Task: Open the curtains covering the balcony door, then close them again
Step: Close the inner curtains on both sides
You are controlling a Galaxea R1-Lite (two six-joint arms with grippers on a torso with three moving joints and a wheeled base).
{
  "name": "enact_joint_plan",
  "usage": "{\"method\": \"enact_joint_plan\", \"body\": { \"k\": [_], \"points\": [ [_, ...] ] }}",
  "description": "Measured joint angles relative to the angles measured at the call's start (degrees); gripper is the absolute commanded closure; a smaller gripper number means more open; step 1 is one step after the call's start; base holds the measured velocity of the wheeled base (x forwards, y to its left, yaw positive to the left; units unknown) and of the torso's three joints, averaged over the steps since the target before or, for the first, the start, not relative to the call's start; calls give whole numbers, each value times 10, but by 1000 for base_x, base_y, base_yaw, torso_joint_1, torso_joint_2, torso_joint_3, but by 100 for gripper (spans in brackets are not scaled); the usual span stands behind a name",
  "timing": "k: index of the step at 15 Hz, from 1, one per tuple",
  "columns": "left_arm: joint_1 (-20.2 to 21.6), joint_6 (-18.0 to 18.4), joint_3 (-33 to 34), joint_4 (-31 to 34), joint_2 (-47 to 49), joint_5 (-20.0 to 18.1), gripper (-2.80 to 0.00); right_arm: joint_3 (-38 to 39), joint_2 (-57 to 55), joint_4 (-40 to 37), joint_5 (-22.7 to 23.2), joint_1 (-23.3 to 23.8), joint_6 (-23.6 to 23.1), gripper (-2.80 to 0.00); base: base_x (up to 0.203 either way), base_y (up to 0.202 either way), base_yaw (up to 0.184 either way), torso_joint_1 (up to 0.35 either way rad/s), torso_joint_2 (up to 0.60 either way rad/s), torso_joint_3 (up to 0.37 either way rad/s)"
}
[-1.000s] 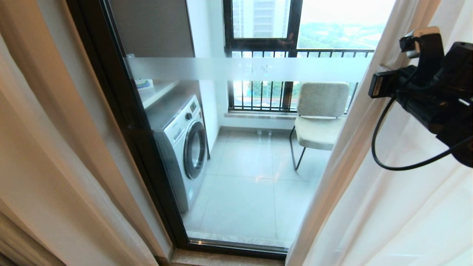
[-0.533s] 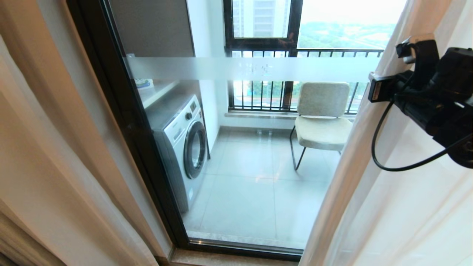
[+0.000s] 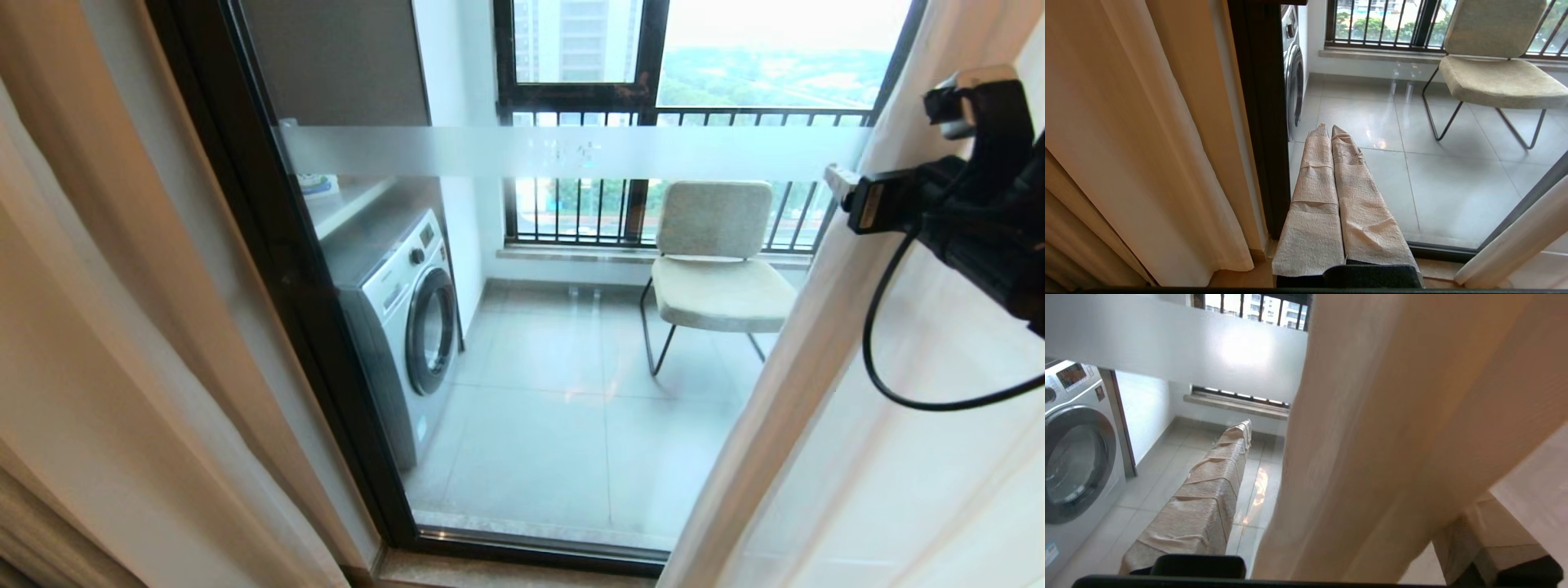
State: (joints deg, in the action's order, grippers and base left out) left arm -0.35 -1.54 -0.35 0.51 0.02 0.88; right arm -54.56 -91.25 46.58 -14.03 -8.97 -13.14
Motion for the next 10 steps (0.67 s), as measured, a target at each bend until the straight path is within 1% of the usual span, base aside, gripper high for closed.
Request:
{"method": "enact_joint_plan", "body": {
  "k": [7, 10],
  "points": [
    [0, 0, 0, 0, 0, 0, 0, 215, 213, -50, 1, 0, 0, -280, 0, 0, 0, 0, 0, 0],
    [0, 0, 0, 0, 0, 0, 0, 256, 277, -73, 0, 0, -1, -280, 0, 0, 0, 0, 0, 0]
  ]
}}
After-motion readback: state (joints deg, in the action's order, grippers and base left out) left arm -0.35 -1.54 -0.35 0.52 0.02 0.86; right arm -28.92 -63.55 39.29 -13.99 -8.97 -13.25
